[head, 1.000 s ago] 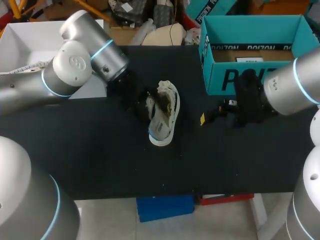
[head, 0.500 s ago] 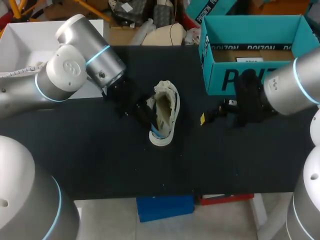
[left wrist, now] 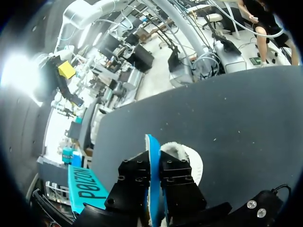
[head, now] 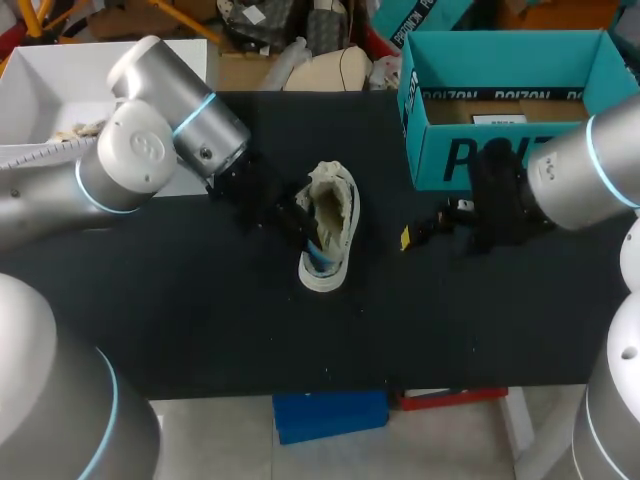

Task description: Take the shoe out of the shoebox, open the shoe tongue, remove and reinsert the insole, then place the shoe into the shoebox

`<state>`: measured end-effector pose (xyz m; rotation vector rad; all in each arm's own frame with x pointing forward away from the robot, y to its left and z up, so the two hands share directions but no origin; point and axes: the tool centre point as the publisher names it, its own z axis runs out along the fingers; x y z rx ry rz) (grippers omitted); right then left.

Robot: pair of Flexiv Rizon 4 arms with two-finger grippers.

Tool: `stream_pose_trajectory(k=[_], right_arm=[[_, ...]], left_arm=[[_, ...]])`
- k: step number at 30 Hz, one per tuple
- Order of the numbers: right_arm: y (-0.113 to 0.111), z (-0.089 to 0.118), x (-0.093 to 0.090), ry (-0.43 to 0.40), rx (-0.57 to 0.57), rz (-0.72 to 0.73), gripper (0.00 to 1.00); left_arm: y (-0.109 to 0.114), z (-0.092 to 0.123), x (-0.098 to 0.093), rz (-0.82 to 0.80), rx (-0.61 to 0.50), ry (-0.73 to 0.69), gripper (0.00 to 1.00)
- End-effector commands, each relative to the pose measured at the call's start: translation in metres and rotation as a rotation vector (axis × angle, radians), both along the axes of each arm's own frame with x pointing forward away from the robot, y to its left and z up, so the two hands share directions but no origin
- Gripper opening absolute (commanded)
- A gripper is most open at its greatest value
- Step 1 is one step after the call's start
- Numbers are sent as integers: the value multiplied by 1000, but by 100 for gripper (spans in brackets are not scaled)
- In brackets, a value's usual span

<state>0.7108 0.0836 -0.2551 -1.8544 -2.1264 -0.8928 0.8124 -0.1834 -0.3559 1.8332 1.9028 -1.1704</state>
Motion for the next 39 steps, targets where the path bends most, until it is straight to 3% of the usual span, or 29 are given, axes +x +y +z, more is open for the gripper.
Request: stream_pose_trajectory(k=[1,16,34,35,36,39], right_arm=[[1,0,0,1,-2,-1,100],[1,0,0,1,-2,-1,100],[1,0,0,1,-2,-1,100],[1,0,0,1,-2,-1,100],[1,0,0,1,-2,-1,100],[1,0,0,1,-2,-1,100]], left_arm=[[-3,-8,6,8,-1,0,0],[-3,-17,24,94,6,-27,0],[-14,-50,4,11,263,-61,0],[-13,-51,3,11,268,-51,12],[-11,-50,3,13,272,-48,40],[-1,-43,3,17,291,-39,54]])
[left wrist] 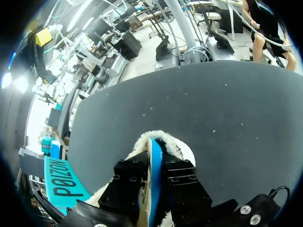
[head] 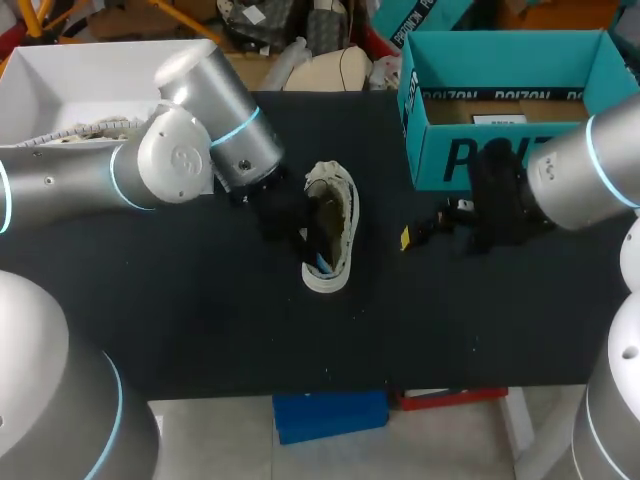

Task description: Take the shoe out of the shoebox, open the shoe tongue, remove and reinsert the insole, then place the shoe into the shoebox

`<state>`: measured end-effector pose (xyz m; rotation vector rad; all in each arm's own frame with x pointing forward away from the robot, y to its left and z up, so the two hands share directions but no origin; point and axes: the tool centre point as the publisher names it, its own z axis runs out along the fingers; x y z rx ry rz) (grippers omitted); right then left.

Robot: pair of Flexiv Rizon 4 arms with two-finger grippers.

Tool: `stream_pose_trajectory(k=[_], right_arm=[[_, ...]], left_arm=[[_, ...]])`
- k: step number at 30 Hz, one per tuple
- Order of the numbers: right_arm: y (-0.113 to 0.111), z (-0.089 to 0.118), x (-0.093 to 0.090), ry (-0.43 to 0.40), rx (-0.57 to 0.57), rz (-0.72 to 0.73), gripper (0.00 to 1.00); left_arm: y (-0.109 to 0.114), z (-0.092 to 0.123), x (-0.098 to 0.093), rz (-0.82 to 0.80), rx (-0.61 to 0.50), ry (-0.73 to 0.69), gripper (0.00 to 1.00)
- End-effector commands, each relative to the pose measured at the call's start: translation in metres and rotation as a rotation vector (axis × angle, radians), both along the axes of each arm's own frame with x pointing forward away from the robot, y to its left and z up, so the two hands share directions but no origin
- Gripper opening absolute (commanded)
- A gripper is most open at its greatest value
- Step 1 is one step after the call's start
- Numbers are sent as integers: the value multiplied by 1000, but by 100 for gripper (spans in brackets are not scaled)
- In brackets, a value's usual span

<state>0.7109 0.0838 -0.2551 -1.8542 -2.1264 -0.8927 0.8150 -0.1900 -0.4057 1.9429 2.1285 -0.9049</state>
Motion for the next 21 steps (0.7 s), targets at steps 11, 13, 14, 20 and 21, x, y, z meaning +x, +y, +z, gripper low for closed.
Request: stream_pose_trajectory(k=[11,13,14,20,21], right_arm=[[0,0,0,0,-2,-1,100],[0,0,0,0,-2,-1,100],[0,0,0,0,-2,-1,100],[0,0,0,0,-2,-1,100],[0,0,0,0,-2,-1,100]], left_arm=[[25,66,8,17,0,-39,76],[22,70,10,12,4,-81,51],[20,70,10,4,22,-112,44],[12,55,12,-74,187,-217,0],[12,53,11,-79,197,-213,0]])
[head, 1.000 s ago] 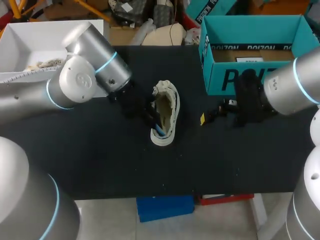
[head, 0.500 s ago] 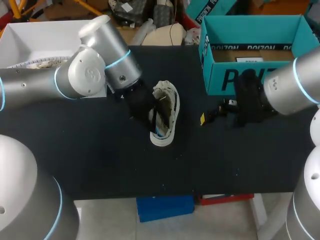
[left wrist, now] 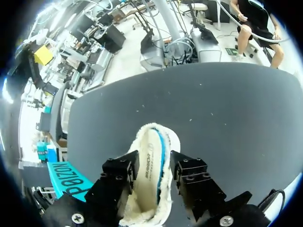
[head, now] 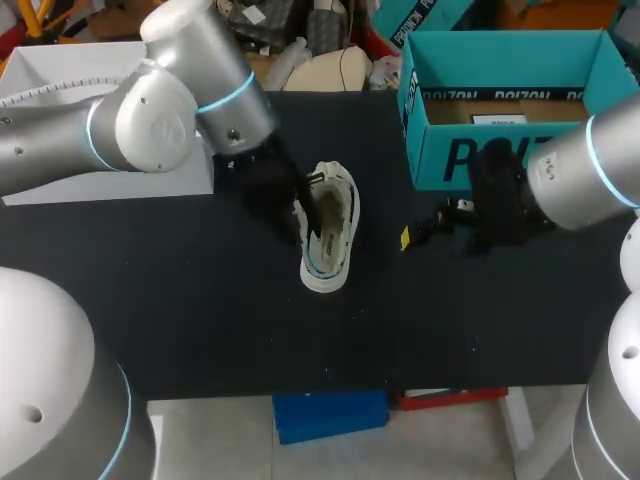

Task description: Take the shoe out of the shoebox, open the shoe tongue, remove and reinsert the insole, then place the shoe into the shoebox

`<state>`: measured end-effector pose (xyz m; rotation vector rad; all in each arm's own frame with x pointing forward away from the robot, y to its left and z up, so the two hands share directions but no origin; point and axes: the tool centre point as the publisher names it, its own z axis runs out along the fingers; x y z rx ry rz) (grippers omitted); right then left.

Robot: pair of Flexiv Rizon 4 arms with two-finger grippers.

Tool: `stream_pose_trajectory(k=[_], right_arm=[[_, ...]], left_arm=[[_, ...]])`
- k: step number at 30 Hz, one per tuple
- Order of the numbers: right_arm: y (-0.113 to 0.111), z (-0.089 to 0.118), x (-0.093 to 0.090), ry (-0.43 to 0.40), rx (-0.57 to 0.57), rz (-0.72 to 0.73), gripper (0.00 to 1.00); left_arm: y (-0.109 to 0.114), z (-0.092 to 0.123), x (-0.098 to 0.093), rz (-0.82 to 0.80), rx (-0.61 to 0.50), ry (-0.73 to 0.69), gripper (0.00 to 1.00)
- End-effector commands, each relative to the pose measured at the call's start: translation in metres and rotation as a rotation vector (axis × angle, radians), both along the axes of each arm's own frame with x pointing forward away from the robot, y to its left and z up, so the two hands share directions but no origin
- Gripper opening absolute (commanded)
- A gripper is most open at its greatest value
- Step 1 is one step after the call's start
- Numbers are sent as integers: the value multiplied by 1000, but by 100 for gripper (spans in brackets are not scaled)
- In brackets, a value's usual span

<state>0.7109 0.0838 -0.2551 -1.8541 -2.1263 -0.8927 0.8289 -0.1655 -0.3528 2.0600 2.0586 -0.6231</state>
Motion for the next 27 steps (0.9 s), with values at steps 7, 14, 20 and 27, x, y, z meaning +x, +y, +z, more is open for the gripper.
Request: stream_pose_trajectory(k=[7,14,20,27], right_arm=[[0,0,0,0,-2,-1,100],[0,0,0,0,-2,-1,100],[0,0,0,0,-2,-1,100],[0,0,0,0,-2,-1,100]], left_arm=[[-10,-19,-9,-19,150,-11,0],[-7,-33,-6,-18,188,-11,0],[-12,-50,-3,-29,217,0,0],[-19,-58,-3,-51,239,17,0]])
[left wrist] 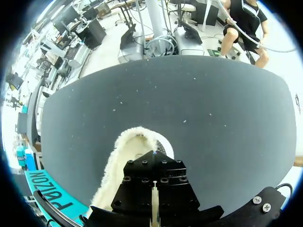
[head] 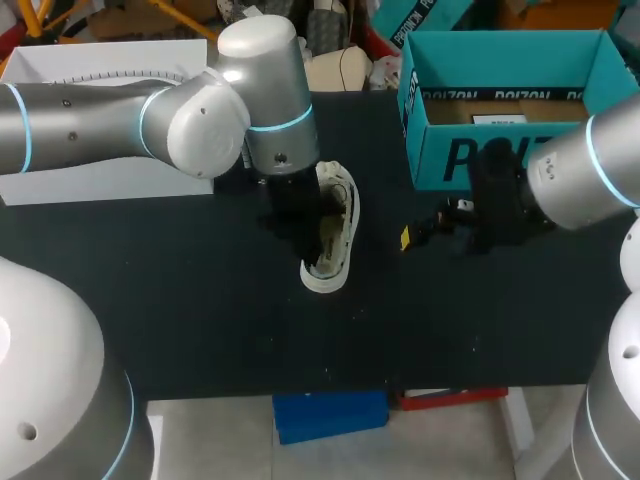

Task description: Take the shoe out of the shoebox, open the shoe tongue, remove and reinsert the insole, then place the shoe into the shoebox

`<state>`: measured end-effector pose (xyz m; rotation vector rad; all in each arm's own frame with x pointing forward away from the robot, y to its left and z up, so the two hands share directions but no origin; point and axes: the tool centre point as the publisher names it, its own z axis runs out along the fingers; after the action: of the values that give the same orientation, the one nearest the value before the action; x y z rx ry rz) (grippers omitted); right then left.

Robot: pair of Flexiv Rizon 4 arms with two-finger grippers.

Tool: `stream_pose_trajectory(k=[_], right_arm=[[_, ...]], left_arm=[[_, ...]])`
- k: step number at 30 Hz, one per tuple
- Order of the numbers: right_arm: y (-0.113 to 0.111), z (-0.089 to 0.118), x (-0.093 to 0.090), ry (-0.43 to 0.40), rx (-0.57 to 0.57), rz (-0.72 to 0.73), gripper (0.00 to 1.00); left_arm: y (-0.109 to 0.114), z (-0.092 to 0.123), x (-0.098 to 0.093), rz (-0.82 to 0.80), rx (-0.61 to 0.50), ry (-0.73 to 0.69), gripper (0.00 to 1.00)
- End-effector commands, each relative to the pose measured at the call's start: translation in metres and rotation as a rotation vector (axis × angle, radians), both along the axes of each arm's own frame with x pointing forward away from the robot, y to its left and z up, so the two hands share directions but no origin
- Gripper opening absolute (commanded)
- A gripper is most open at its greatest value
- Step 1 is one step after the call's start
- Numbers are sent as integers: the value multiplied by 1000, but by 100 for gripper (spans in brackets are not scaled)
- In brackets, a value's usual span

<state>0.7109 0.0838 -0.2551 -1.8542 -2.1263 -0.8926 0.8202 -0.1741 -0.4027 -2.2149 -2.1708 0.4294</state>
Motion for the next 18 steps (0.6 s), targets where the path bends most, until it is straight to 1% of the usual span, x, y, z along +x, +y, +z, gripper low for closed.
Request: stream_pose_trajectory(k=[1,3,8,12,16,18], right_arm=[[0,0,0,0,-2,-1,100],[0,0,0,0,-2,-1,100],[0,0,0,0,-2,-1,100],[0,0,0,0,-2,-1,100],[0,0,0,0,-2,-1,100],[0,0,0,0,-2,-1,100]], left_arm=[[-10,-9,7,-11,20,0,0],[-11,-4,4,-25,32,-7,0],[-11,-4,7,-44,44,-39,0],[-11,-12,2,-45,55,-53,0],[-12,-17,-1,-28,27,-52,0],[-13,-11,0,-4,-8,-48,0]])
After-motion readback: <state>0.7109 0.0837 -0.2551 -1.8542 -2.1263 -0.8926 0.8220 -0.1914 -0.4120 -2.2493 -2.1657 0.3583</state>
